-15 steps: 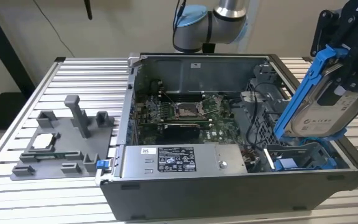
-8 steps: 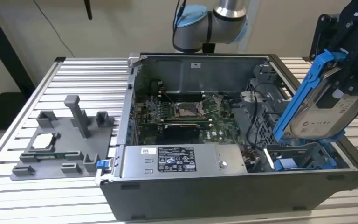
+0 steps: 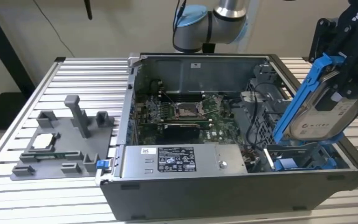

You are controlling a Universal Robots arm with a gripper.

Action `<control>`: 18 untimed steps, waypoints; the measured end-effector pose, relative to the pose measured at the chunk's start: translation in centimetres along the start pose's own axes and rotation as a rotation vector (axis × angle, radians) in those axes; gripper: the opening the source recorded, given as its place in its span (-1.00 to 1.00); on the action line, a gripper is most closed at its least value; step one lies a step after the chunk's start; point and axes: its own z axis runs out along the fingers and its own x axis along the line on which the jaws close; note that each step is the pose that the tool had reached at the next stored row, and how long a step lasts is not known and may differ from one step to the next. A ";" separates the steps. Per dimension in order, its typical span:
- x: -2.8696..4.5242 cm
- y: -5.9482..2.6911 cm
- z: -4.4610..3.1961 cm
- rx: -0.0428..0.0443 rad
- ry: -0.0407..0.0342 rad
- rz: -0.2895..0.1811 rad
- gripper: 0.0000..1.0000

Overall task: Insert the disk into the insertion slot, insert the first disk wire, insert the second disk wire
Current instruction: 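Insert the disk into the insertion slot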

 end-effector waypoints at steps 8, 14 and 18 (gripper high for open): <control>0.00 -0.05 0.26 -0.0001 -0.0011 0.000 -1.00; 0.00 -0.06 0.41 -0.0001 -0.0011 0.000 -1.00; 0.00 -0.06 0.48 0.0000 -0.0010 0.000 -1.00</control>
